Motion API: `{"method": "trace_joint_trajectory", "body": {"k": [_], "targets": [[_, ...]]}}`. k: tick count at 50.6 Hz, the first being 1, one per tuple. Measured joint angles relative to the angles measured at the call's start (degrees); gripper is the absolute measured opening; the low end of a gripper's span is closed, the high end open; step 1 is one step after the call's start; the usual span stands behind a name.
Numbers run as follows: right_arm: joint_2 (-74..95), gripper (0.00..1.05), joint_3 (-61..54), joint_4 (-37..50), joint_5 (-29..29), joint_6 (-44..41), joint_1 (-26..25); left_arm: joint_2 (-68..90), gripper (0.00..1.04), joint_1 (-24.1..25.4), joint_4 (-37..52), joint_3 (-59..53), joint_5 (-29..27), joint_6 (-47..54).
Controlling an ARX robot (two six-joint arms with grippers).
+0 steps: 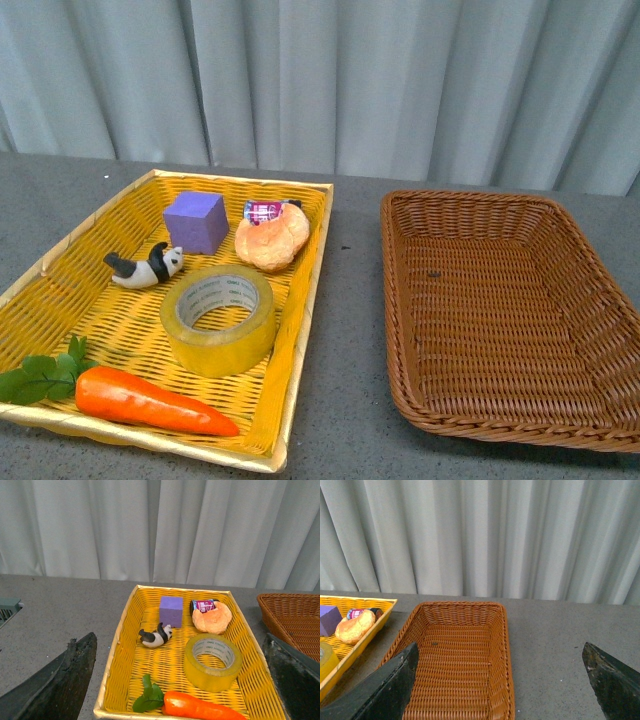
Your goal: Move tape to another basket
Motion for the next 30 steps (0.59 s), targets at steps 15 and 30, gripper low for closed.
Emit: {"method": "trace_joint_trajectory", "body": {"k": [15, 30], "targets": [[0.0, 0.96, 0.0, 0.0, 0.0, 0.0, 0.0, 0.0, 0.98, 0.0, 0.0, 0.0, 0.0, 0.0], [0.0, 0.96, 0.0, 0.0, 0.0, 0.0, 0.0, 0.0, 0.98, 0.0, 0.0, 0.0, 0.0, 0.02]]}}
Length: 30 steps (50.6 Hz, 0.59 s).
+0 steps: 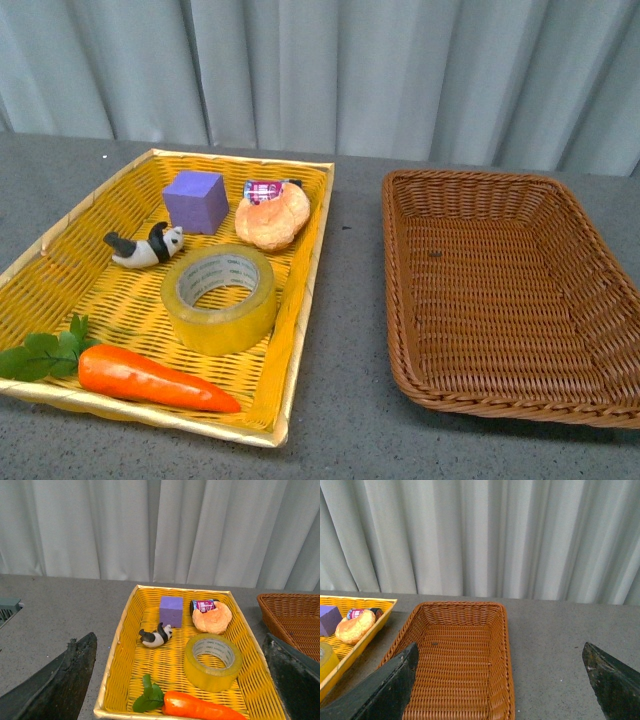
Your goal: Move tape to another basket
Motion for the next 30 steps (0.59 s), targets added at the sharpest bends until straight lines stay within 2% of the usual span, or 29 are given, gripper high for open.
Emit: {"method": "trace_joint_trajectory", "body": {"k": [30], "targets": [[0.0, 0.96, 0.0, 0.0, 0.0, 0.0, 0.0, 0.0, 0.98, 0.0, 0.0, 0.0, 0.0, -0.02]]}}
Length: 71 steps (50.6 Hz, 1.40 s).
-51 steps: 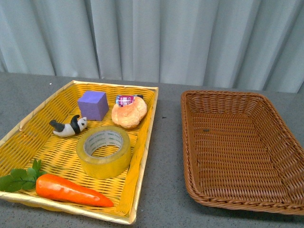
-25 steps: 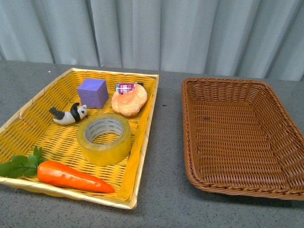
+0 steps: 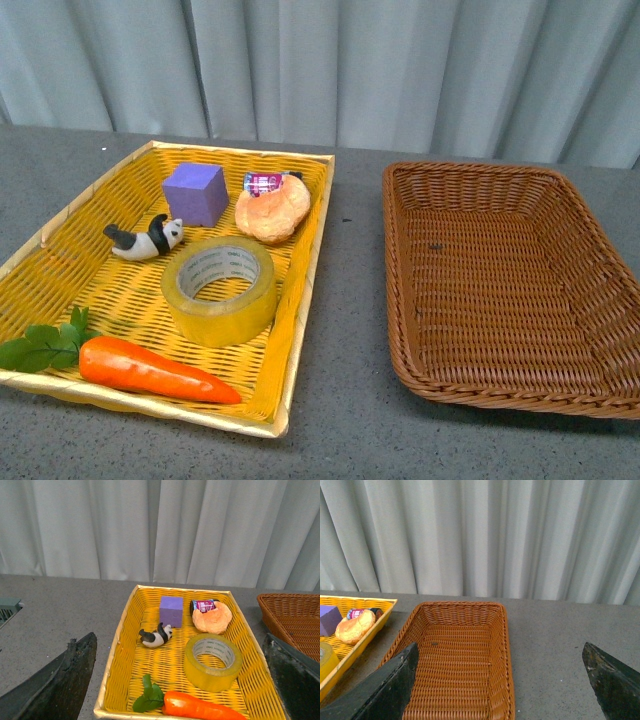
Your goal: Move tape to another basket
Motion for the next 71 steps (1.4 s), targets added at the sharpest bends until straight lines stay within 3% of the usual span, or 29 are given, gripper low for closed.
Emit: {"method": "trace_joint_trajectory", "body": {"k": [36, 37, 39, 41, 49, 56, 71], "targets": [[0.0, 0.96, 0.0, -0.02, 0.0, 0.0, 0.0, 0.0, 0.98, -0.02, -0.02, 0.0, -0.07, -0.02], [0.0, 0.96, 0.0, -0.02, 0.0, 0.0, 0.0, 0.98, 0.98, -1.03, -2.01, 0.57, -2.6, -0.94], [0.0, 0.96, 0.0, 0.0, 0.0, 0.0, 0.0, 5.77, 0.98, -3.54, -7.08, 2.91, -11.5, -3.19], [0.0, 0.96, 0.0, 0.0, 0.15, 0.02, 0.0, 12.63, 0.98, -4.15, -6.62, 4.11, -14.03, -5.4], [0.0, 0.96, 0.0, -0.02, -0.02, 0.0, -0.02, 43.01, 0.98, -4.57, 12.52, 10.01, -9.92, -9.29], [0.0, 0.96, 0.0, -0.02, 0.0, 0.02, -0.02, 66.38, 0.98, -5.57, 24.02, 18.03, -5.66, -9.97], [0.0, 0.96, 0.0, 0.0, 0.0, 0.0, -0.02, 95.36, 0.98, -7.28, 20.68, 34.56, -2.75, -10.29]]}}
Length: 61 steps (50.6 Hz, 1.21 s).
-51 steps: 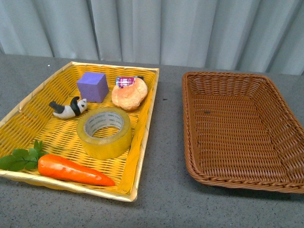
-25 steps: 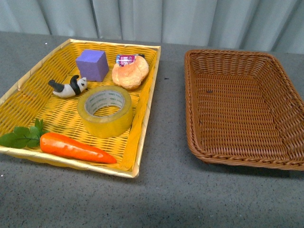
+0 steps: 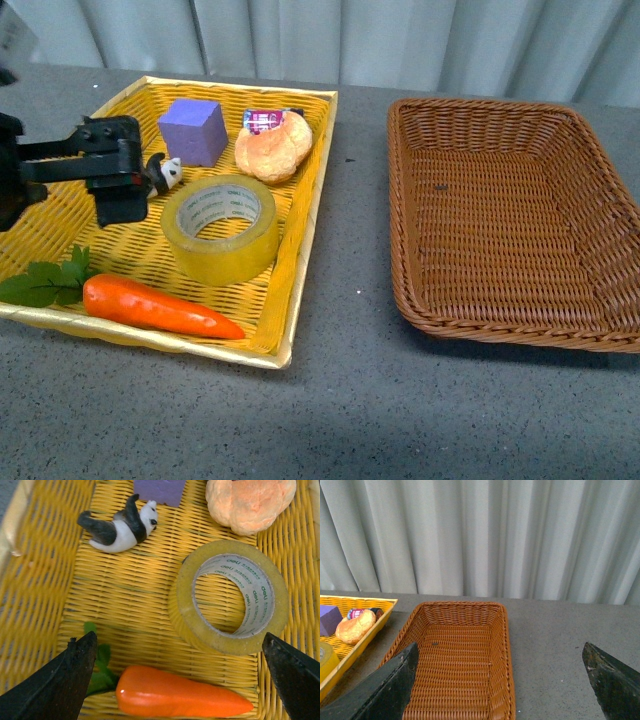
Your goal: Move tape to another basket
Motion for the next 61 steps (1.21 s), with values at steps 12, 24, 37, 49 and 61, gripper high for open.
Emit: {"method": "trace_joint_trajectory", "body": {"k": [12, 24, 37, 49, 61], "targets": [[0.0, 0.96, 0.0, -0.02, 0.0, 0.0, 0.0, 12.11, 0.98, -1.7, -3.21, 10.1, -1.22, -0.24], [0.0, 0.96, 0.0, -0.02, 0.0, 0.0, 0.0, 18.08, 0.98, -2.08, -4.96, 14.12, -2.23, -1.99], [0.0, 0.96, 0.0, -0.02, 0.0, 0.0, 0.0, 19.87, 0.98, -2.05, -5.62, 15.89, -3.65, -2.58], [0.0, 0.96, 0.0, 0.0, -0.02, 0.0, 0.0, 21.05, 0.75, -1.97, -6.93, 16.98, -5.07, -2.51], [0.0, 0.96, 0.0, -0.02, -0.02, 0.0, 0.0, 21.11, 0.39, -2.14, -8.09, 17.88, -3.91, -2.62]]}}
